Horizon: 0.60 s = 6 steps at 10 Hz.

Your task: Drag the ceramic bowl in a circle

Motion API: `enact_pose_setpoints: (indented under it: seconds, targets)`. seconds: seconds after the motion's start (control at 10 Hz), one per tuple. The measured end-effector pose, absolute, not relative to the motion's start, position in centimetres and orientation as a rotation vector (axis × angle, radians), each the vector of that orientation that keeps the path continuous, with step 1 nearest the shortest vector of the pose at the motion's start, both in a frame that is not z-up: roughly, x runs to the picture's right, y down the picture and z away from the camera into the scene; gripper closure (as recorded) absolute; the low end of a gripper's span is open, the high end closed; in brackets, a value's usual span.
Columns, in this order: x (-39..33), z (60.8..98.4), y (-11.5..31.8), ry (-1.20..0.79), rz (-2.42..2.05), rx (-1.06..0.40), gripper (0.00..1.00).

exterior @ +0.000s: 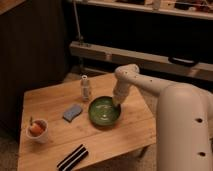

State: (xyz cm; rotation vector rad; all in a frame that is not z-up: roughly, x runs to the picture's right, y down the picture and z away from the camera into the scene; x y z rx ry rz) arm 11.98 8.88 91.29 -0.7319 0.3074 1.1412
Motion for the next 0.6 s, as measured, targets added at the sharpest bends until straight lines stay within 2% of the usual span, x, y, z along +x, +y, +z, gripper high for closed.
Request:
enact_pose_setpoints:
  seconds: [0.3, 0.6]
  targets:
    - [19.8, 90.4, 9.6, 0.367, 1.209, -0.684, 1.0]
    - [26.2, 87.0, 10.8, 0.368, 1.215, -0.656, 1.0]
